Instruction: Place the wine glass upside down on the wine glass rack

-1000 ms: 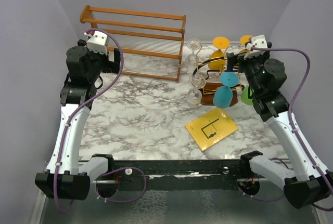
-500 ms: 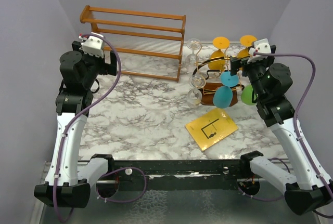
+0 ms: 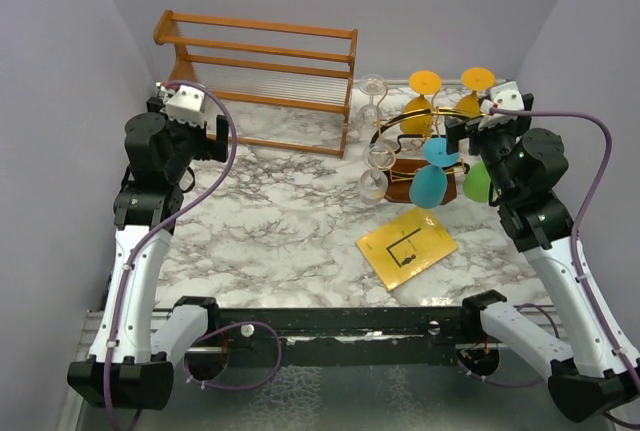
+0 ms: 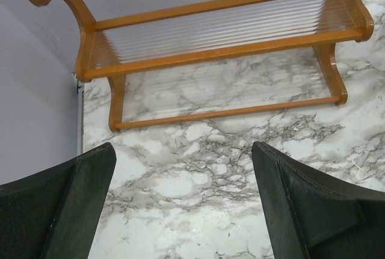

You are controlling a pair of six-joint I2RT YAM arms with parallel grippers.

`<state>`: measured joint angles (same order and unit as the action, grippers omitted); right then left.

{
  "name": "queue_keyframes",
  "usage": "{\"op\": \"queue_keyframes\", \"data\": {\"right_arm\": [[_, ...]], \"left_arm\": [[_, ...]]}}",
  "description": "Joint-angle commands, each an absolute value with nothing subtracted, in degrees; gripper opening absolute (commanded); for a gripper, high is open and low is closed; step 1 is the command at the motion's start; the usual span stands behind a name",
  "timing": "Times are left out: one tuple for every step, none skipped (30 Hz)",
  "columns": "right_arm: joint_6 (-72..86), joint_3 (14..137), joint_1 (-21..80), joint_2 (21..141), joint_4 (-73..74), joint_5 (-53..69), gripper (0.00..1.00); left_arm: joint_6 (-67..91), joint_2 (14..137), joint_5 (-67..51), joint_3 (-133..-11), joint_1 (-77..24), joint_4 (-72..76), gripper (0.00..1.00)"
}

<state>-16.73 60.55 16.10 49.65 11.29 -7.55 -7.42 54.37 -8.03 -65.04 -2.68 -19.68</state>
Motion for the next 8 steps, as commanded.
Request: {"op": "queue_keyframes", "data": {"right_arm": [[-16.3,59.6,15.8,49.7,11.5,-5.6,1.0],[-16.3,59.6,15.8,50.1,11.4,-5.7,1.0],[-16.2,59.6,15.8,50.4,11.3,-6.1,0.99],[-16.1,59.5,15.8,50.6,11.1,-6.1,1.0],[-15.9,59.3,15.8,50.6,10.9,-5.9,1.0],[-15.8,59.0,15.8,50.7,10.7,-5.4,1.0],[-15.8,58.8,15.5,50.7,10.6,-5.1,1.0],[-15.8,58.9,15.4,50.9,10.7,-5.2,1.0]], "left_arm": [[-6.6,53.5,-6.0,-64.2,-2.3,-17.7,0.99],[-6.7,53.6,-5.8,-64.5,-2.3,-18.1,0.99],[-6.8,53.8,-5.5,-64.6,-2.3,-18.2,0.99],[-6.8,54.0,-5.3,-64.7,-2.3,-18.1,0.99],[-6.8,54.2,-5.4,-64.7,-2.3,-18.1,0.99],[-6.9,54.2,-5.5,-64.7,-2.3,-18.1,0.99],[-6.8,54.2,-5.7,-64.9,-2.3,-18.4,0.99],[-6.8,54.3,-5.8,-65.2,-2.2,-18.8,0.99]]}}
